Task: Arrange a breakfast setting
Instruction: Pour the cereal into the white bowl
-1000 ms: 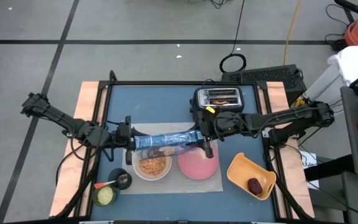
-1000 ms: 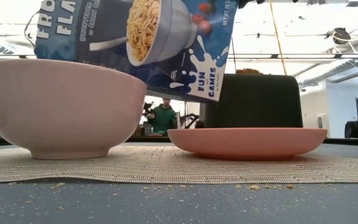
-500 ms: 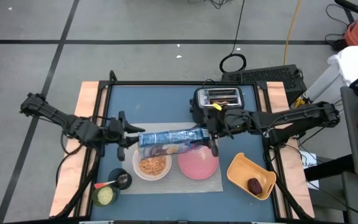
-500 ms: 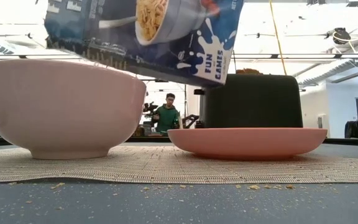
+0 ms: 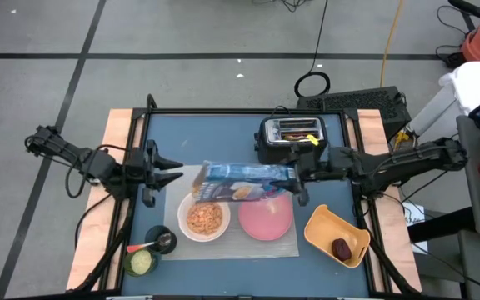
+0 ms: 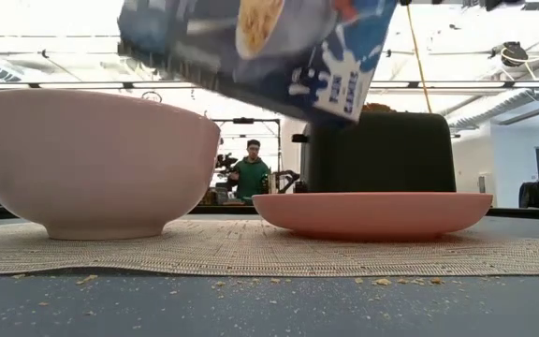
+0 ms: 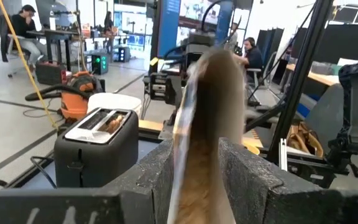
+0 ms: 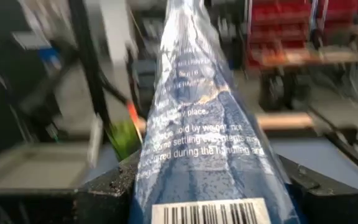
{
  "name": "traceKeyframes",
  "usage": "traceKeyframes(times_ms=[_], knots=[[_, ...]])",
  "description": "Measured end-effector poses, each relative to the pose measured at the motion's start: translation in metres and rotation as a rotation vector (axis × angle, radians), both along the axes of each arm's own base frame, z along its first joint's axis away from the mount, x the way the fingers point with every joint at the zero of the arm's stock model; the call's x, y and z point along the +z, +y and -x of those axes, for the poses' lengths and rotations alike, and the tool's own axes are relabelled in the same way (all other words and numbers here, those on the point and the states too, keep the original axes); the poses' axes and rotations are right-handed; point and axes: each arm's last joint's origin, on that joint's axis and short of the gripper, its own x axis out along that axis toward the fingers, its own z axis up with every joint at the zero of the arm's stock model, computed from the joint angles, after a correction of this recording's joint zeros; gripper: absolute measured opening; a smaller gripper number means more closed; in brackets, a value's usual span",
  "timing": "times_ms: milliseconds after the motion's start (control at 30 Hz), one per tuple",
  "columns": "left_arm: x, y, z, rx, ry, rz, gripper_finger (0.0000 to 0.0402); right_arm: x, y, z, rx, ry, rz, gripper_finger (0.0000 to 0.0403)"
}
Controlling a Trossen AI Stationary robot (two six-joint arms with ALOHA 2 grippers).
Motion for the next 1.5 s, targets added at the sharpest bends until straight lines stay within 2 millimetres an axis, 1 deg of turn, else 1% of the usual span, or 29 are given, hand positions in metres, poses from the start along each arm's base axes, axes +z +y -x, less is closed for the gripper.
traceKeyframes(times_ms=[100, 233, 400, 467, 600, 767, 1067, 1300, 1500], knots=[[0.002, 0.001, 0.003, 0.0, -0.012, 0.006, 0.0131, -0.013, -0.001, 0.01, 0.001, -0.106, -0.018, 0.0209], [0.002, 0.001, 0.003, 0.0, -0.012, 0.006, 0.0131, -0.037, -0.002, 0.021, 0.009, -0.163, -0.059, 0.0209], [0.001, 0.001, 0.002, 0.0, -0.009, 0.003, 0.0131, -0.054, -0.003, 0.035, 0.013, -0.258, -0.072, 0.0209], [0.001, 0.001, 0.002, 0.001, -0.008, -0.009, 0.0131, -0.058, -0.004, 0.04, 0.012, -0.306, -0.076, 0.0209], [0.001, 0.001, 0.002, 0.002, -0.004, -0.034, 0.0131, -0.056, -0.004, 0.048, 0.013, -0.41, -0.081, 0.0209], [-0.001, 0.001, 0.002, 0.003, 0.013, -0.05, 0.0131, -0.052, -0.005, 0.05, 0.002, -0.459, -0.044, 0.0209], [-0.011, 0.0, -0.001, 0.01, 0.105, -0.091, 0.0131, -0.036, -0.006, 0.06, -0.031, -0.661, 0.017, 0.0209], [-0.022, -0.01, -0.021, 0.007, 0.173, -0.155, 0.0131, -0.03, -0.006, 0.066, -0.057, -0.754, 0.059, 0.0209], [-0.029, -0.015, -0.048, 0.041, 0.166, -0.201, 0.0131, -0.023, -0.006, 0.067, -0.071, -0.79, 0.084, 0.0209]])
